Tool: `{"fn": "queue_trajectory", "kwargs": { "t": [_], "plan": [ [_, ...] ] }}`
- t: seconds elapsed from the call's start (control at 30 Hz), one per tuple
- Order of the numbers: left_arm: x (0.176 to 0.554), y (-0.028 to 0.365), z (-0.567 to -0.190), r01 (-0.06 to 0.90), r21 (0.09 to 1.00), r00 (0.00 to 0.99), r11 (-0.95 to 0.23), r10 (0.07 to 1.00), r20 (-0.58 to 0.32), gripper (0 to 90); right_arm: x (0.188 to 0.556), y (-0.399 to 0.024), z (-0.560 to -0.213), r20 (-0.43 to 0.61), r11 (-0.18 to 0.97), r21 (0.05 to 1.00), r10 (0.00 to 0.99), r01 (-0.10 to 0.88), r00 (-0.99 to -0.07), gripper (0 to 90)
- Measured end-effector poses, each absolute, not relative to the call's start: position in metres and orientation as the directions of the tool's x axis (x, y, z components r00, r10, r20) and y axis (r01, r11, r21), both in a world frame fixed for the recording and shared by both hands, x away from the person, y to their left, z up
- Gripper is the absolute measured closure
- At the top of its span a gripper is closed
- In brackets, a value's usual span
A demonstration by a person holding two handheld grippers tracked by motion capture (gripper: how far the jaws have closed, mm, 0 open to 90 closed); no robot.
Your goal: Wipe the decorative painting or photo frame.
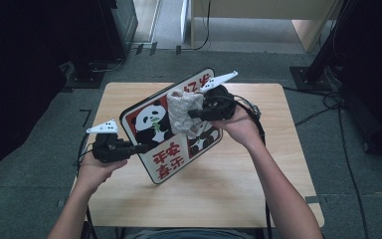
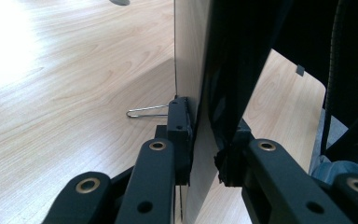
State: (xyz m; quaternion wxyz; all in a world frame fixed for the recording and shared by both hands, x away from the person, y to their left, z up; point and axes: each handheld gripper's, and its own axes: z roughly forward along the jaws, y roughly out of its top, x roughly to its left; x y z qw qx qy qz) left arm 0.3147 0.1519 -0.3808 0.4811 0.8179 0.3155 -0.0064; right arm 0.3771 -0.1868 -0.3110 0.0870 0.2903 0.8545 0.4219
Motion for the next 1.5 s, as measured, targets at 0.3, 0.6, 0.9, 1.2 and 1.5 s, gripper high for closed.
{"fn": "queue_trajectory", "kwargs": {
  "t": [0.3, 0.6, 0.9, 1.2, 1.5],
  "plan": [
    [0.314, 0.151, -0.381, 0.524, 0.783, 0.799, -0.336, 0.512, -0.315, 78.7, 0.376, -0.19, -0.327, 0.111, 0.475, 0.767, 0.563, 0.431, -0.819, 70.3],
    [0.314, 0.151, -0.38, 0.526, 0.781, 0.798, -0.337, 0.513, -0.316, 78.7, 0.375, -0.193, -0.341, 0.116, 0.482, 0.755, 0.569, 0.444, -0.814, 70.3],
    [0.314, 0.151, -0.38, 0.525, 0.779, 0.799, -0.342, 0.512, -0.314, 78.6, 0.373, -0.194, -0.353, 0.109, 0.493, 0.749, 0.567, 0.443, -0.816, 70.1],
    [0.313, 0.151, -0.38, 0.525, 0.778, 0.8, -0.346, 0.512, -0.312, 78.4, 0.369, -0.195, -0.37, 0.11, 0.511, 0.732, 0.564, 0.451, -0.819, 70.0],
    [0.313, 0.151, -0.38, 0.525, 0.776, 0.801, -0.348, 0.51, -0.313, 78.1, 0.365, -0.195, -0.384, 0.11, 0.516, 0.721, 0.574, 0.463, -0.811, 69.9]
  ]
}}
